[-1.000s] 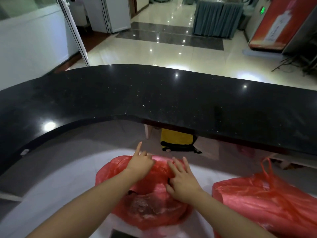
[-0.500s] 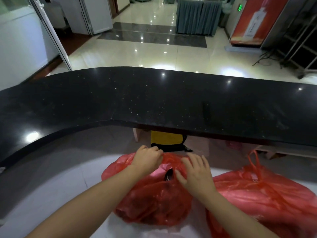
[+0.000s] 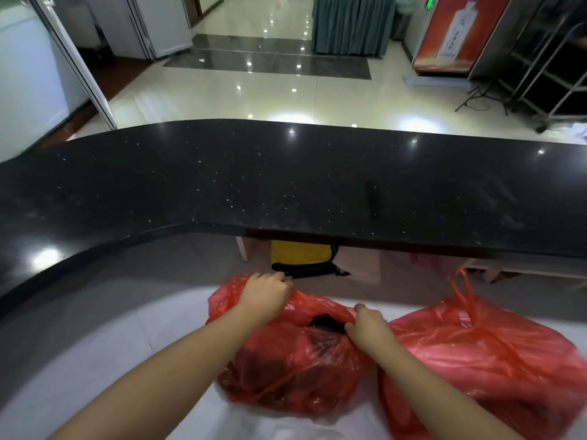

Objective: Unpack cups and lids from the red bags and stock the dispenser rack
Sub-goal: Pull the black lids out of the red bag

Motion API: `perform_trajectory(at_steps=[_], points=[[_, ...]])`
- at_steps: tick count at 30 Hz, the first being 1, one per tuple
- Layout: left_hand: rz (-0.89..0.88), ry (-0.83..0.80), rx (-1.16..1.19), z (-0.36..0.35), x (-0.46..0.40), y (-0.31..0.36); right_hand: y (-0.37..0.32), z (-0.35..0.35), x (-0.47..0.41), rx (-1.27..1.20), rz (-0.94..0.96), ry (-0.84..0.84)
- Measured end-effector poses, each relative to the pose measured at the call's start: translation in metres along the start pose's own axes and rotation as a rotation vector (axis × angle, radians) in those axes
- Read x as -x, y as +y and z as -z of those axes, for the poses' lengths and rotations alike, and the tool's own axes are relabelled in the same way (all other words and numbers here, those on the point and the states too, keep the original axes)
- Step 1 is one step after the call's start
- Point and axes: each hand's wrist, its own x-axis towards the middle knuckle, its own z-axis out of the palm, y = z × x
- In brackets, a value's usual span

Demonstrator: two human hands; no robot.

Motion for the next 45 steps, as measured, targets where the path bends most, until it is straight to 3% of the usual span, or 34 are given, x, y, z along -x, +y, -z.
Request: perform_trajectory(at_steps=[5,8,11,16,20,22,25,28,32,36,39,45], points=[[0.053,-0.192,0.062,-0.021,0.005,0.004,-0.009,-0.009,-0.006,-0.249,0.045,-0.084],[0.098,-0.255,0.092,-0.031,0.007,0.002,-0.015,-0.017,-0.013,-0.597,-0.033,-0.164],[0.136,-0.32,0.111,-0.04,0.01,-0.003,-0.02,-0.026,-0.021,-0.715,-0.078,-0.197],[0.201,-0.383,0.085,-0.052,0.018,-0.019,-0.018,-0.044,-0.027,-0.399,-0.018,-0.019],[0.276,-0.423,0.03,-0.066,0.03,-0.026,-0.009,-0.058,-0.026,0.166,0.172,0.054],[0.271,-0.402,0.002,-0.069,0.034,-0.025,-0.008,-0.062,-0.026,0.304,0.229,0.04],[0.221,-0.372,-0.014,-0.067,0.037,-0.024,-0.009,-0.06,-0.025,0.323,0.293,0.046],[0.124,-0.27,0.141,-0.058,0.042,-0.024,-0.005,-0.051,-0.018,0.227,0.332,0.094],[-0.115,-0.057,0.312,-0.033,0.056,-0.015,0.005,-0.042,0.001,0.072,0.593,0.27],[-0.143,-0.169,0.273,-0.018,0.077,0.003,0.008,-0.042,0.022,0.129,0.647,0.077],[-0.118,-0.252,0.26,-0.013,0.095,0.012,0.013,-0.046,0.032,0.164,0.621,0.042],[-0.258,-0.092,0.377,-0.029,0.138,0.024,0.02,-0.056,0.044,0.119,0.626,0.08]])
